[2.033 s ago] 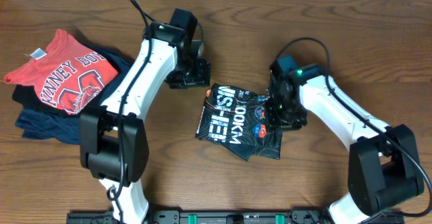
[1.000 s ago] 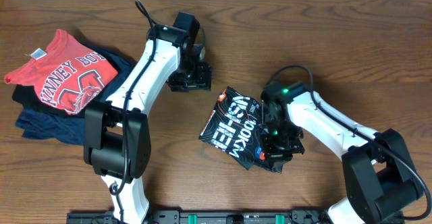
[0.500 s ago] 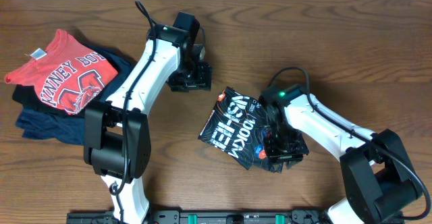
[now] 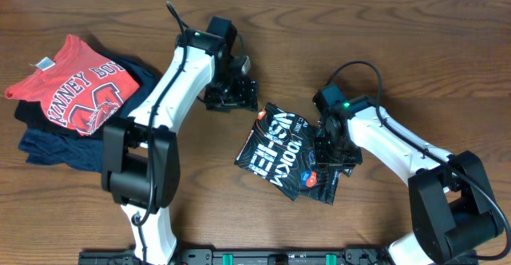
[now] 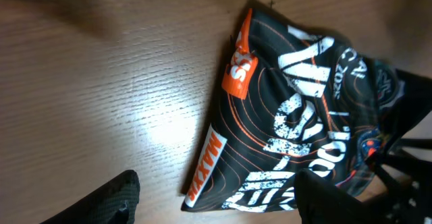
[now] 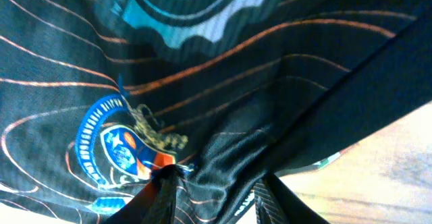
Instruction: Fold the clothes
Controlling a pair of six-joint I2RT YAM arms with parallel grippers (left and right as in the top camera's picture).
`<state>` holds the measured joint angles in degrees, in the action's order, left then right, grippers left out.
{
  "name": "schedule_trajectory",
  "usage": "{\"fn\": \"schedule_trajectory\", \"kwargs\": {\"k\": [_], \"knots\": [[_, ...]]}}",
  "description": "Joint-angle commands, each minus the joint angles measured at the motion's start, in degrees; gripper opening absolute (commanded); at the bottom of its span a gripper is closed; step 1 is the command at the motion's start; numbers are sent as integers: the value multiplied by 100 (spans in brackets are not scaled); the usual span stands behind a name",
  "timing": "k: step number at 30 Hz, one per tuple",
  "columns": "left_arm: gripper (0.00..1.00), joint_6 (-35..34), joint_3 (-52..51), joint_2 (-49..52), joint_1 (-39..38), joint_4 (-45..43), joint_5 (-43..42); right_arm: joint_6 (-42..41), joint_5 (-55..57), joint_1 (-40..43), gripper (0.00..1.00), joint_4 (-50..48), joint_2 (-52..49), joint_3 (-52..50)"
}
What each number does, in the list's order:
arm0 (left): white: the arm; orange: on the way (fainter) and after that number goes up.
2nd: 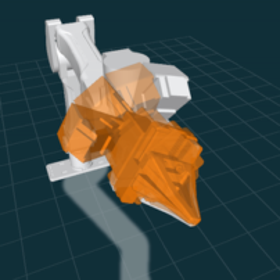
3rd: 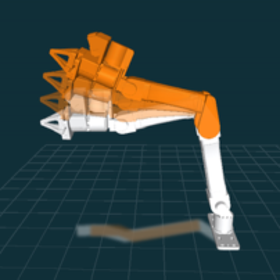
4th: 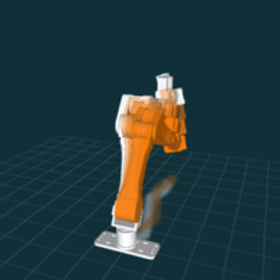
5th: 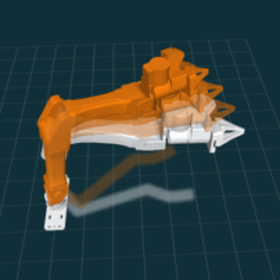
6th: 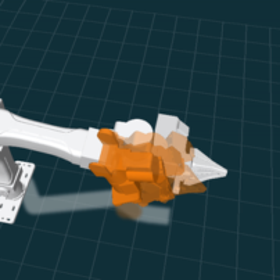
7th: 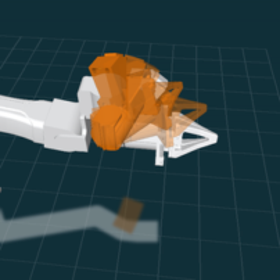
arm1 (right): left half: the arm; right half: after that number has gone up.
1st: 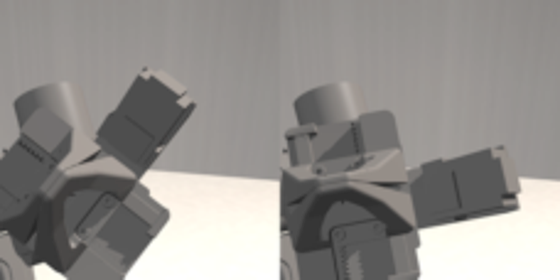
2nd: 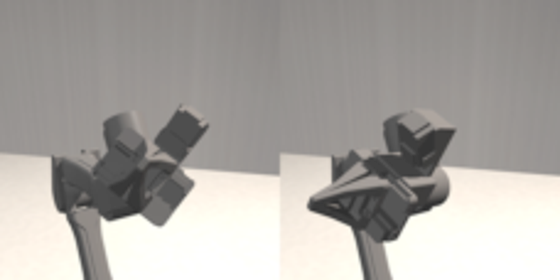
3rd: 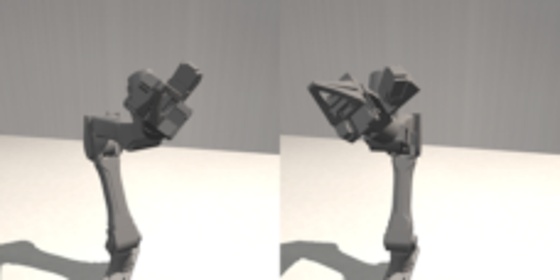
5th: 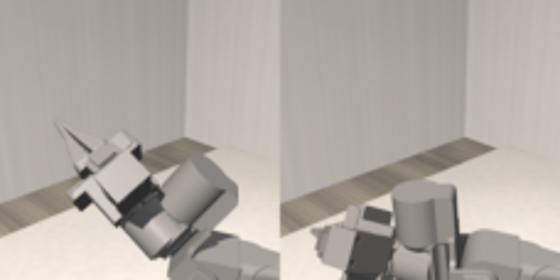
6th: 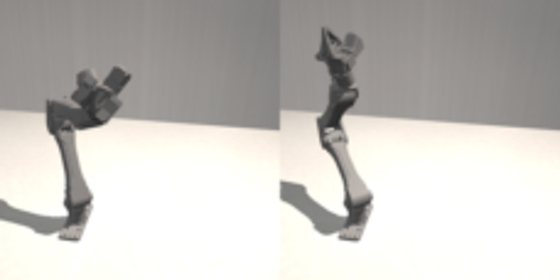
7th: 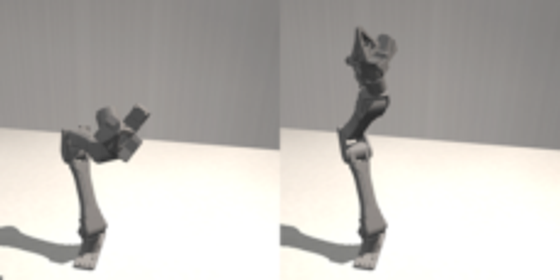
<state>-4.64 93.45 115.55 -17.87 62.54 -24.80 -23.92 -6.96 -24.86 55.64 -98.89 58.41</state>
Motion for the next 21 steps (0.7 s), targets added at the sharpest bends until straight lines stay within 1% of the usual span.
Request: {"fn": "schedule_trajectory", "kwargs": {"k": [1,5,9,15,21], "knots": [[76,476,-142,343,-55,11,-564,-94,232,4,36,-66,105,-20],[77,796,-269,553,-142,-35,-929,-138,420,4,36,-61,105,-28],[78,903,-426,638,-256,-127,-933,-170,422,7,36,-61,105,-103],[78,916,-638,673,-501,-348,-931,-225,417,4,36,-105,105,-348],[78,914,-1176,688,-769,-942,-905,-223,415,7,37,-101,105,-522]]}}
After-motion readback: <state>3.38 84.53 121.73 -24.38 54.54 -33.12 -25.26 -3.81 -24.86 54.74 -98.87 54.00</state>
